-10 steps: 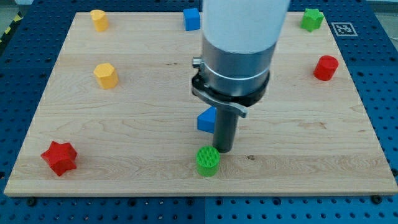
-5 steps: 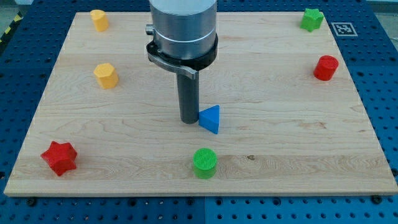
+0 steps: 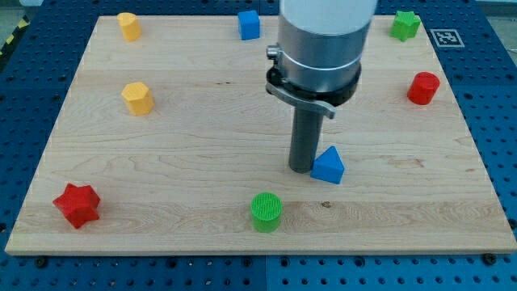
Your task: Place the triangle at the bottom right corner of the board
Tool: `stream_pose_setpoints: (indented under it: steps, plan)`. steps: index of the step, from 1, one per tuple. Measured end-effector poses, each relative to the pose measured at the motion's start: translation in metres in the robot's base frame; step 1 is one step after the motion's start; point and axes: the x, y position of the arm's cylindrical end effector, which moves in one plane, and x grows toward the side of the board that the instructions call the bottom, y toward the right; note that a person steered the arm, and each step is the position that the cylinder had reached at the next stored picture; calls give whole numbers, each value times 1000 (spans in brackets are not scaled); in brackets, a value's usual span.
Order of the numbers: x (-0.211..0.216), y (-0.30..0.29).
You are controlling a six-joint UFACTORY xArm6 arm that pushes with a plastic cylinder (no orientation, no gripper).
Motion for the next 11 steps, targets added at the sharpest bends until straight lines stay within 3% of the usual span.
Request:
stream_pose_setpoints:
  steps: [5, 7, 11]
  plan:
    - [8, 96]
    - [20, 61]
    - [34, 122]
